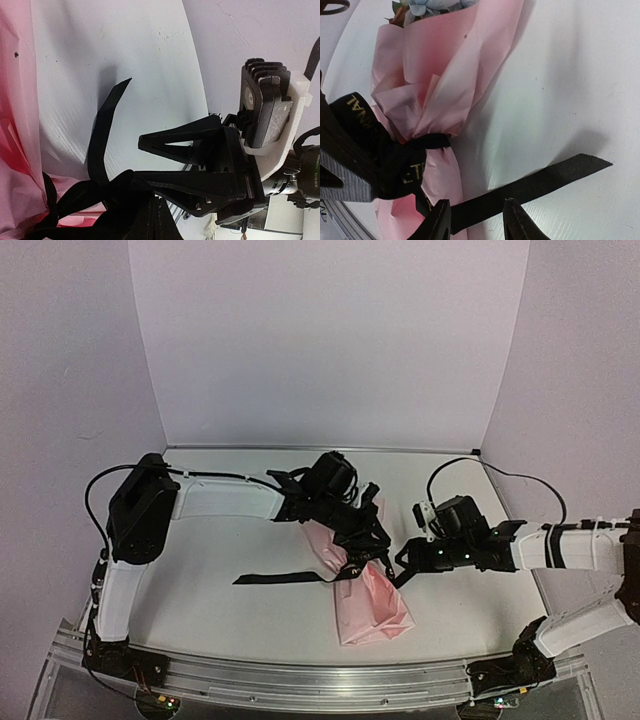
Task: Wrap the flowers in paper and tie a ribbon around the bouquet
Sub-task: Cross the ribbon over the folded bouquet.
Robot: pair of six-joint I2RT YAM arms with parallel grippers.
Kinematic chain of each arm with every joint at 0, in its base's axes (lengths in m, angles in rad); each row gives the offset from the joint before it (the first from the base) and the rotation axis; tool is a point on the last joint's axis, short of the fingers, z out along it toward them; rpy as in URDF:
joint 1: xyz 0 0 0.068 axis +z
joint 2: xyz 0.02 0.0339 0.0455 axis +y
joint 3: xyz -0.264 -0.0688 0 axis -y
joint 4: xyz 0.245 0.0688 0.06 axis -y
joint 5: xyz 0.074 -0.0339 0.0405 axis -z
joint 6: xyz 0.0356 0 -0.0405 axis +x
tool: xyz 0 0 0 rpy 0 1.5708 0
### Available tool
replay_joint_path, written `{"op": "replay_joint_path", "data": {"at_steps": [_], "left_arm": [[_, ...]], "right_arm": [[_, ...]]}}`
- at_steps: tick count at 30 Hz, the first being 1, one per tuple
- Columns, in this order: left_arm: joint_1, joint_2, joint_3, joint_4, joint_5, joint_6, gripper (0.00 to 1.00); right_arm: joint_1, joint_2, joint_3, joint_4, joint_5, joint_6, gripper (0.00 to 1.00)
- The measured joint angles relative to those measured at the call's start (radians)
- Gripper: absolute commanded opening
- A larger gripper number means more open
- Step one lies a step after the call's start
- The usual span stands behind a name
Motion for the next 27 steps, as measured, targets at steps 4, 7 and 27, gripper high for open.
{"op": "replay_joint_path", "data": {"at_steps": [4,7,27], "left_arm": [[-0.005,0.008,-0.019,0.04,-0.004,-0.058,0.0],[-0.009,0.026,-0.005,0.062,0.003,-0.084,0.0],[-0.124,0.079,0.203,-0.327,-0.263,0.198,0.0]], "right_arm": [[-0.008,-0.021,-0.048,0.004,0.008,0.002,0.36],[-0.018,-0.046,-0.068,0.005,0.013,0.002,0.37],[-0.042,-0.047,-0.072,0.005,-0.027,-0.019,0.44]]}}
